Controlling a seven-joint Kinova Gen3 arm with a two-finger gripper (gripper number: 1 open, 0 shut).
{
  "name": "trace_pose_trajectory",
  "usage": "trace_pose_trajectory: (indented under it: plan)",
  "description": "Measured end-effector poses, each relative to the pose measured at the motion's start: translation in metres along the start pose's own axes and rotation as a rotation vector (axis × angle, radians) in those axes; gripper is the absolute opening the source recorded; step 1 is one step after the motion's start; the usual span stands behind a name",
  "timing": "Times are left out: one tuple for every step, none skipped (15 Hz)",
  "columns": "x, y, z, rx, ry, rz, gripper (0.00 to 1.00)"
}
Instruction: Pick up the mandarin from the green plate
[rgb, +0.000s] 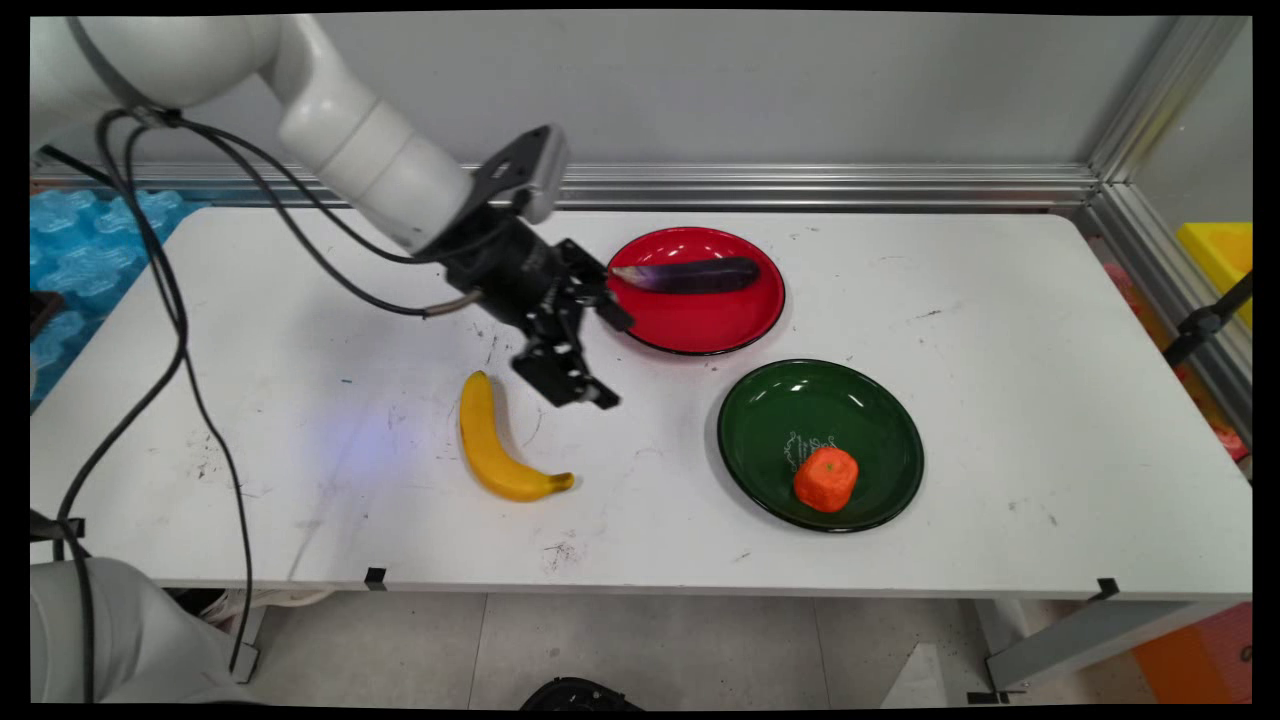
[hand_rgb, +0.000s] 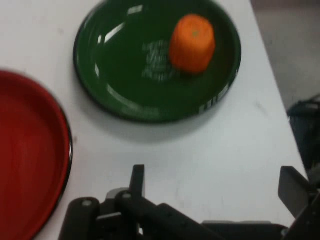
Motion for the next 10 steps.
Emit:
trace_pose_trajectory:
  plan:
    - [0.008, 0.002, 0.007, 0.002, 0.013, 0.002, 1.00]
    - [0.013, 0.004, 0.012, 0.003, 0.021, 0.003, 1.00]
    - [0.020, 0.006, 0.019, 0.006, 0.031, 0.007, 1.00]
    - [0.027, 0.008, 0.029, 0.009, 0.042, 0.011, 1.00]
    - [0.034, 0.010, 0.039, 0.010, 0.050, 0.015, 1.00]
    - [0.040, 0.011, 0.048, 0.011, 0.056, 0.020, 1.00]
    - [0.046, 0.012, 0.059, 0.013, 0.062, 0.024, 1.00]
    - [0.051, 0.012, 0.069, 0.015, 0.066, 0.029, 1.00]
    - [0.055, 0.011, 0.079, 0.017, 0.068, 0.032, 1.00]
    - [0.059, 0.010, 0.090, 0.019, 0.070, 0.036, 1.00]
